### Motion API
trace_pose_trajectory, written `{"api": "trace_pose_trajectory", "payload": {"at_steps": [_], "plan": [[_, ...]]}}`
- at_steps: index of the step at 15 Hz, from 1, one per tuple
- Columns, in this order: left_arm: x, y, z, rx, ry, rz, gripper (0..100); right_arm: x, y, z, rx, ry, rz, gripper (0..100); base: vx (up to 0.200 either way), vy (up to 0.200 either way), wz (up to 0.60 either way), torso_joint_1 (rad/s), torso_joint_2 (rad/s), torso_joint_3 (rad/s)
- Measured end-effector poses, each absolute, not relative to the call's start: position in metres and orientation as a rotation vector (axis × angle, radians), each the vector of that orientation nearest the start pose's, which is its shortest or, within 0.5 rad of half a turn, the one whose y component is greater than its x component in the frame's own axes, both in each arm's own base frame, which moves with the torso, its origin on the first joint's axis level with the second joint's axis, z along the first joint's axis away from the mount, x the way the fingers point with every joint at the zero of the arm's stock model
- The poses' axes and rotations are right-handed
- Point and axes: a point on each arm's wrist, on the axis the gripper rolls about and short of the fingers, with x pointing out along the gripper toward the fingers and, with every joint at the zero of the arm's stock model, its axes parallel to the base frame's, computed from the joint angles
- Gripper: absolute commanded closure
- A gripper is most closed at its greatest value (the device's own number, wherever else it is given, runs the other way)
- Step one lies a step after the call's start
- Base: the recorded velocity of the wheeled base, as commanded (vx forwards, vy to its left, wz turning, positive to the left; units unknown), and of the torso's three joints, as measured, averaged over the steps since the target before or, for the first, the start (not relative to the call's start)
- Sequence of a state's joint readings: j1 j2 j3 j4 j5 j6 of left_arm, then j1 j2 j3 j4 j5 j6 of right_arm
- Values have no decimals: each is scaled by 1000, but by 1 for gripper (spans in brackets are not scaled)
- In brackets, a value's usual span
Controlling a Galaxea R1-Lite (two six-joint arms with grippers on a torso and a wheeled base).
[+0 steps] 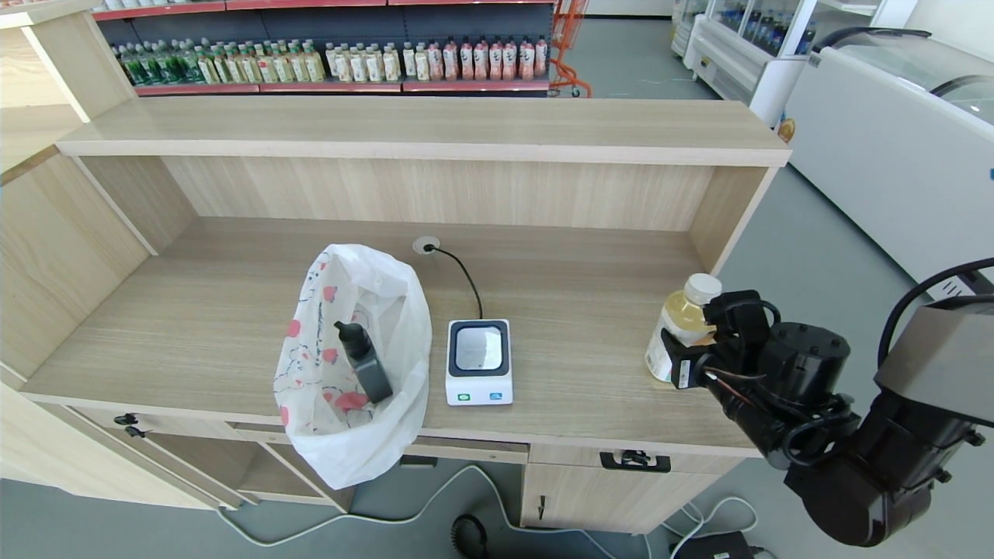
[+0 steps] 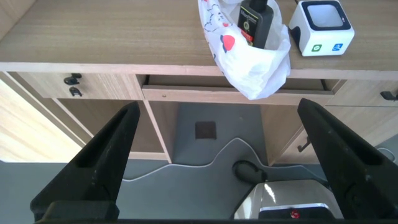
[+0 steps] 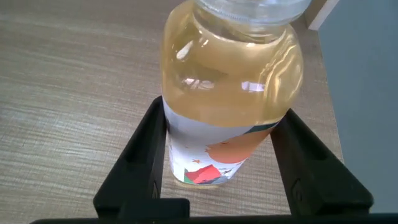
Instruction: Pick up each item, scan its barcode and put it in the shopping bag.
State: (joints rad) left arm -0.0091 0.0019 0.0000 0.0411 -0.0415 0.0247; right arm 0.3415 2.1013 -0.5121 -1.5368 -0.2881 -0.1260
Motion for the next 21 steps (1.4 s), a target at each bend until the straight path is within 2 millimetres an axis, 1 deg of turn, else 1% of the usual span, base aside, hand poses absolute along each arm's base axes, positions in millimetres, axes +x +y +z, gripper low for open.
{"api": "trace_pose_trajectory", "payload": {"at_steps": [5, 6, 13, 21], "plan": [[-23, -1, 71, 24, 42, -51, 0, 303, 101, 75, -147, 62, 58, 100, 0, 0, 0, 0, 0, 0], [-23, -1, 71, 24, 42, -51, 0, 302, 101, 75, -148, 65, 58, 0, 0, 0, 0, 0, 0, 0], [-23, -1, 71, 24, 42, -51, 0, 302, 99, 76, -150, 64, 53, 0, 0, 0, 0, 0, 0, 0], [-23, -1, 71, 24, 42, -51, 0, 325, 108, 70, -143, 31, 136, 0, 0, 0, 0, 0, 0, 0]]}}
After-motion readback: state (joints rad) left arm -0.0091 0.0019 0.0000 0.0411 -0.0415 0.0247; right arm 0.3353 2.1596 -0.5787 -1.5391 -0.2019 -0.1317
